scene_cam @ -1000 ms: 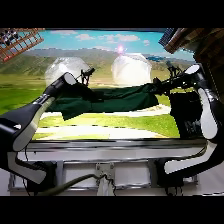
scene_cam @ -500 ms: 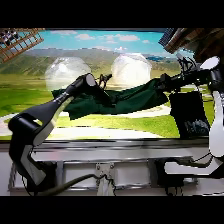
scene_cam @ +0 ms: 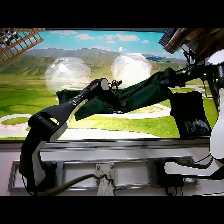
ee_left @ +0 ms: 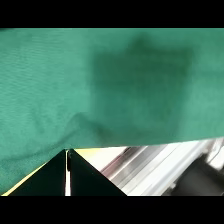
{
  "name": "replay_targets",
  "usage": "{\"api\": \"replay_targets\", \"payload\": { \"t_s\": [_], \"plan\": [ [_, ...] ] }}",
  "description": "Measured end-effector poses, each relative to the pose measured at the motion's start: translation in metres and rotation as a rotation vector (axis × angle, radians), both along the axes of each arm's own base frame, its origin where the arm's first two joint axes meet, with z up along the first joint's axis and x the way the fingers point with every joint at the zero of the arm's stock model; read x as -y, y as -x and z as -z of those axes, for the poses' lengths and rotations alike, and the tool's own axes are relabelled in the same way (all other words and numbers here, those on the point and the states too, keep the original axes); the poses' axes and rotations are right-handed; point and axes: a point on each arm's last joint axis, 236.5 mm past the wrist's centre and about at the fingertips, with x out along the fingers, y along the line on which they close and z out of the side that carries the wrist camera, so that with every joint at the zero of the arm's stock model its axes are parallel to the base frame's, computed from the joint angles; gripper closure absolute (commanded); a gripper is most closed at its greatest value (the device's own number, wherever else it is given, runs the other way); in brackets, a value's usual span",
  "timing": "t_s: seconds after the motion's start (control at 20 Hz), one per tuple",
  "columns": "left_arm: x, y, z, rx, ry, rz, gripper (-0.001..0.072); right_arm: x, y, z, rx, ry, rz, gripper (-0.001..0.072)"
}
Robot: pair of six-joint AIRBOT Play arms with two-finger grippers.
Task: Fold the clothes and pants, and hang the long-sleeved shirts on hangers.
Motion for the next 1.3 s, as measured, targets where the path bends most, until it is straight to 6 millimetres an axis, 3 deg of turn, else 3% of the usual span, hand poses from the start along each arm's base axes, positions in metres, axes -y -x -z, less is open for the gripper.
{"api": "replay_targets", "payload": {
  "t_s": [0.3,0.75,1.05,1.3],
  "plan": [
    [0.028,-0.015,-0.012,-0.007,0.11,-0.11,0.0698,0.007,0.0,-0.005,0.009,0.039,-0.004,0.0685],
    [0.008,-0.034,-0.001,0.021,0.06,-0.139,0.0699,0.013,0.006,-0.006,-0.004,0.075,-0.009,0.0686],
    [0.013,-0.026,0.015,-0.001,0.031,-0.149,0.0699,0.008,0.013,-0.02,0.019,0.078,-0.025,0.0686],
    [0.026,-0.019,0.017,-0.022,0.052,-0.162,0.0698,-0.006,0.017,-0.025,0.027,0.079,-0.066,0.0686]
  ]
}}
